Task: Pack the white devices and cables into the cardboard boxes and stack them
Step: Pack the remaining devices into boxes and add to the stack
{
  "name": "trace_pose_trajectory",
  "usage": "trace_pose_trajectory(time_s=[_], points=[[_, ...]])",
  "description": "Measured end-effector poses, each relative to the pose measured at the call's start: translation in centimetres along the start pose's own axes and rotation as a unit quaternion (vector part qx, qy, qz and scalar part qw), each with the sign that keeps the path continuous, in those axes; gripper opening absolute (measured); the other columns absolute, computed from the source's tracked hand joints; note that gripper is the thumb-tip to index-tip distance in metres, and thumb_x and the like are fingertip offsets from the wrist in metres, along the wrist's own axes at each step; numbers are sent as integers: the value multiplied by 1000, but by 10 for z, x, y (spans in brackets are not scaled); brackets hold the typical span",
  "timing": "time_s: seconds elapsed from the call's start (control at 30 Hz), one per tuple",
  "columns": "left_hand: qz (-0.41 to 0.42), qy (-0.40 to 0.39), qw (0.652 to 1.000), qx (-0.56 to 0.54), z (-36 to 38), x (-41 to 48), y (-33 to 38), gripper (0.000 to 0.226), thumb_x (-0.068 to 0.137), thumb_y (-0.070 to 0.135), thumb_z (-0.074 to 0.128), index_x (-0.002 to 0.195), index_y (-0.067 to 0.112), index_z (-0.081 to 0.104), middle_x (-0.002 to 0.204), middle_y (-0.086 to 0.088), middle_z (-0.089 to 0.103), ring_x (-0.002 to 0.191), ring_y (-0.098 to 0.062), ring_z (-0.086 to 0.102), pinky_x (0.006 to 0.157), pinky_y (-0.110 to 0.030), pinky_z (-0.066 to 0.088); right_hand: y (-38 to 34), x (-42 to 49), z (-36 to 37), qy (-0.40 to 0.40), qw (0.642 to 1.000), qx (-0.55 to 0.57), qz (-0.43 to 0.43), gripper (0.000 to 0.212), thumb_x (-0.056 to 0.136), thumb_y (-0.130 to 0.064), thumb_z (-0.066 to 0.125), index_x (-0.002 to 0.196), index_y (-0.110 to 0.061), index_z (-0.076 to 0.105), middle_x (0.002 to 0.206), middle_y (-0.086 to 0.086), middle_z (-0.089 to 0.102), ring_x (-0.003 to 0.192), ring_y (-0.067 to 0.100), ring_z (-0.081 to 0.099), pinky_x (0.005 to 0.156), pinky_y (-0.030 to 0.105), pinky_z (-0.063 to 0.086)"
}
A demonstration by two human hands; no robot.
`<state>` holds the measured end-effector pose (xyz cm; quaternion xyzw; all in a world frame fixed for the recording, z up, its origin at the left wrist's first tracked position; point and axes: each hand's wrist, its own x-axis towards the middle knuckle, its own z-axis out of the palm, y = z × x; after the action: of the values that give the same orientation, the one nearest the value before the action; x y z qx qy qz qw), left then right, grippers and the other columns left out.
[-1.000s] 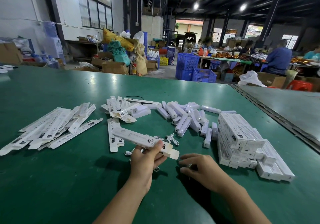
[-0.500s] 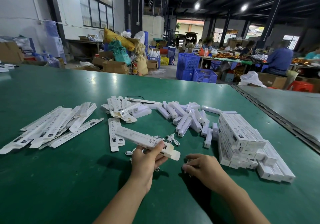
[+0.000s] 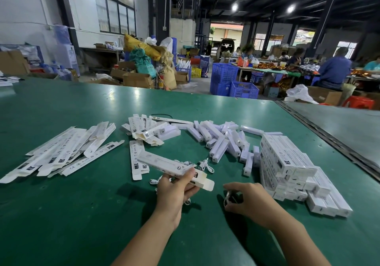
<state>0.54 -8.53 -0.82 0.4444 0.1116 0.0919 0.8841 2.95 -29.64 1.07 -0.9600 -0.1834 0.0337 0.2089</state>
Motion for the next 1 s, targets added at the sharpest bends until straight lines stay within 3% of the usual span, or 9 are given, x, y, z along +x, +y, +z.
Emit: trace_pose_trajectory(time_s=[0.1, 0.27, 0.43, 0.6, 0.67, 0.8, 1.0], points=[[-1, 0, 1000, -4, 0, 1, 0, 23, 84, 7, 73, 104, 6, 63, 96, -12, 77, 85, -25, 76, 63, -29, 60, 2, 3, -1, 9, 1000, -17, -8, 55, 79, -35, 79, 131, -34, 60, 120, -12, 68, 92, -3, 56, 84, 8, 35], [2, 1, 1000, -10, 0, 1, 1, 25, 84, 8, 73, 106, 6, 62, 95, -12, 77, 85, -24, 76, 64, -29, 60, 2, 3, 1, 26, 999, -24, -7, 50, 84, -33, 76, 131, -28, 59, 117, -9, 68, 106, 7, 62, 96, 19, 45], [20, 24, 999, -19, 3, 1, 1, 20, 86, 6, 72, 104, 5, 62, 97, -14, 77, 83, -25, 76, 63, -29, 60, -13, -5, 1, 126, 980, 149, -39, 17, 82, -24, 79, 94, -31, 70, 82, -15, 71, 74, -6, 64, 71, 8, 45], [39, 31, 999, -7, 5, 0, -2, 25, 88, 2, 70, 111, 0, 59, 101, -17, 76, 90, -31, 75, 66, -29, 60, -33, -5, 11, 172, 961, 196, -96, 23, 89, -16, 71, 111, -17, 74, 98, -15, 71, 71, -4, 62, 65, 8, 43], [48, 28, 998, -5, 6, -1, -4, 26, 89, 1, 69, 112, 0, 58, 102, -17, 75, 92, -31, 75, 67, -29, 60, -37, -3, 16, 172, 952, 244, -61, 23, 87, -17, 73, 110, -22, 74, 88, -13, 73, 70, -1, 63, 66, 13, 46], [57, 11, 998, -4, 9, -4, -6, 27, 89, -2, 68, 114, -1, 57, 101, -16, 76, 94, -31, 74, 69, -30, 61, -37, 2, 21, 168, 916, 364, 14, 25, 79, -17, 81, 97, -27, 66, 82, -6, 75, 76, 14, 70, 76, 35, 57], [70, -11, 997, 31, 13, -9, -13, 27, 88, -1, 70, 112, 1, 58, 99, -17, 75, 94, -29, 74, 73, -32, 61, -41, 5, 27, 153, 859, 484, 64, 33, 71, -14, 86, 96, -13, 64, 78, 7, 75, 69, 18, 69, 76, 37, 58]])
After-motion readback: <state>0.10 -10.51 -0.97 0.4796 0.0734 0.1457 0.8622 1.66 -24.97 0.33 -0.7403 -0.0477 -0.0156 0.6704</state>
